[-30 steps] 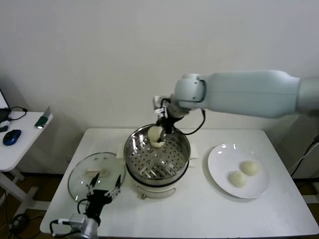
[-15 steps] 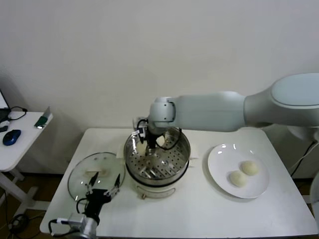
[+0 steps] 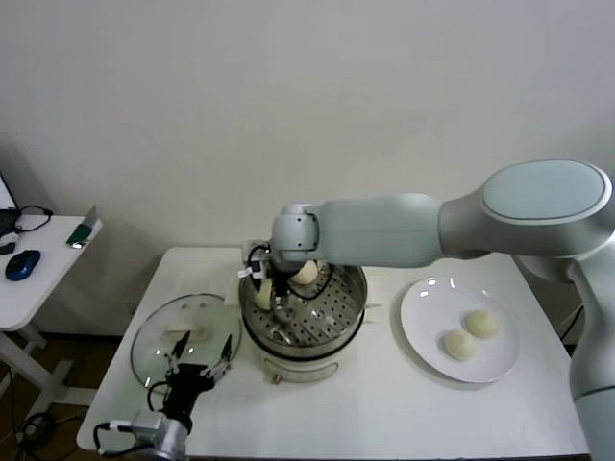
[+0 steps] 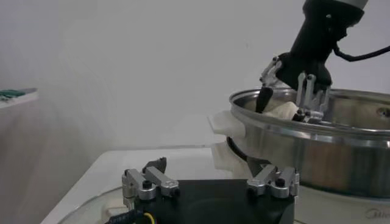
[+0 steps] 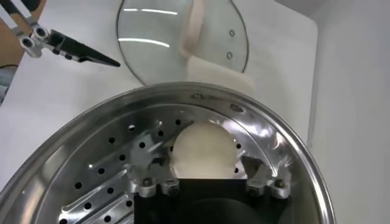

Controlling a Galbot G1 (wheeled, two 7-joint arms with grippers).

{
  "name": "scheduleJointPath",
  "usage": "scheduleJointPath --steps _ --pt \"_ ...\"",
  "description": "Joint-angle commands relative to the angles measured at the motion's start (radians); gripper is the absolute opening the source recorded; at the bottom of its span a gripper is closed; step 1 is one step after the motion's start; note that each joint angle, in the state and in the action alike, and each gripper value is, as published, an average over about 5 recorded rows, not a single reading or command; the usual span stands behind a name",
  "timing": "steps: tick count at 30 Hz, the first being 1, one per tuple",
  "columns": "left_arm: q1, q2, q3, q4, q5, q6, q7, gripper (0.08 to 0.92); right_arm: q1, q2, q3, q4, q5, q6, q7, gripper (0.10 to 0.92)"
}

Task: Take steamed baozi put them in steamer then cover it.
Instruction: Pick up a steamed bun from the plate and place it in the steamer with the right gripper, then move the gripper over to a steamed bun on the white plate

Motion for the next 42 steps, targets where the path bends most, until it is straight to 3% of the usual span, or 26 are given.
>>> scheduleJointPath --steps 1,5,13,23,29,42 --pt "0.001 -0.002 0.000 0.000 0.002 0.001 0.001 0.823 0.064 -0.045 -0.019 0.048 -0.010 0.028 -0.044 0.820" --pt "0.002 -0.003 0.001 -0.003 0.004 0.001 0.001 0.823 0.167 -0.171 -0.077 0.129 -0.049 0.111 -0.151 0.822" --pt "0.000 -0.005 0.005 -0.001 0.006 0.004 0.002 0.823 0.379 -0.563 -0.235 0.194 -0.192 0.315 -0.416 0.823" --pt "-0.009 -0.006 0.013 0.008 0.007 0.012 0.002 0.823 0.299 -0.908 -0.340 0.214 -0.450 0.377 -0.453 0.823" --pt "-0.009 -0.010 0.012 0.011 0.008 0.015 0.002 0.823 0.040 -0.972 -0.151 0.172 -0.567 0.349 -0.420 0.823" --pt "-0.008 -0.017 0.006 0.020 0.009 0.019 0.001 0.823 -0.288 -0.927 0.124 0.064 -0.663 0.320 -0.376 0.823"
